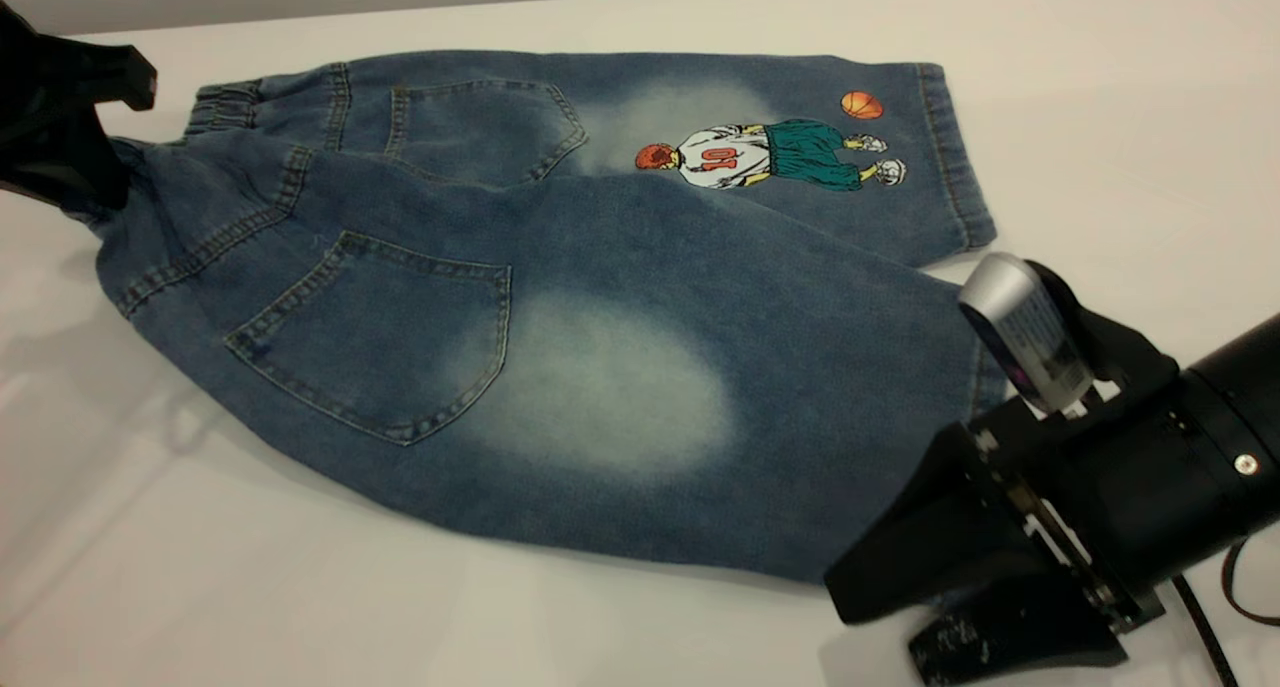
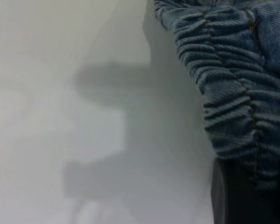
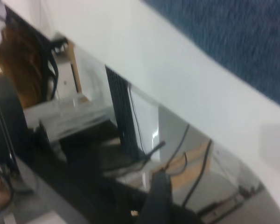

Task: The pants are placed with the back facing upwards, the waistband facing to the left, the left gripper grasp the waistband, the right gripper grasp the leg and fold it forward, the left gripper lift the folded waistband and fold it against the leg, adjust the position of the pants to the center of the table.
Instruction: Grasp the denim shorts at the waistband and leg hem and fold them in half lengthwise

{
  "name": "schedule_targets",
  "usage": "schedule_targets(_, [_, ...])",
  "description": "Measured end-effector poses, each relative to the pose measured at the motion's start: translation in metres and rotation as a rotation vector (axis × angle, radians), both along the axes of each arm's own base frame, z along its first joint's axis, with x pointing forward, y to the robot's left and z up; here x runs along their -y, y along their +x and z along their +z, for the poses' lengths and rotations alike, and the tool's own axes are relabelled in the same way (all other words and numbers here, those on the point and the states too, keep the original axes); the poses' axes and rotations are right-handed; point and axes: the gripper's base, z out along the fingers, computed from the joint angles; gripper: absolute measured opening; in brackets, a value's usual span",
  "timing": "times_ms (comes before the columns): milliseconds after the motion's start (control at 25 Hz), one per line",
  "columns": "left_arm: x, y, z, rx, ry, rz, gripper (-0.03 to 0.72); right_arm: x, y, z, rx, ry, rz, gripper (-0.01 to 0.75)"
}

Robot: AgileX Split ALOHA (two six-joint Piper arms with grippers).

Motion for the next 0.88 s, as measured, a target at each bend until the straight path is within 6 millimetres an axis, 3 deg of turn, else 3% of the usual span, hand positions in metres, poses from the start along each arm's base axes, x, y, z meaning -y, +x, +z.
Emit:
schedule_targets(360, [0.0,-0.001,0.0,-0.006,0.0,0.0,0.162,0.008,0.026,-0.002,0.043,-0.035,-0.177,0.57])
schedule_targets(880, [0.0,-0.001,0.0,-0.008,0.002,-0.002,0.162,0.053,0.05,-0.004,0.063,-0.073,-0.372,0.545])
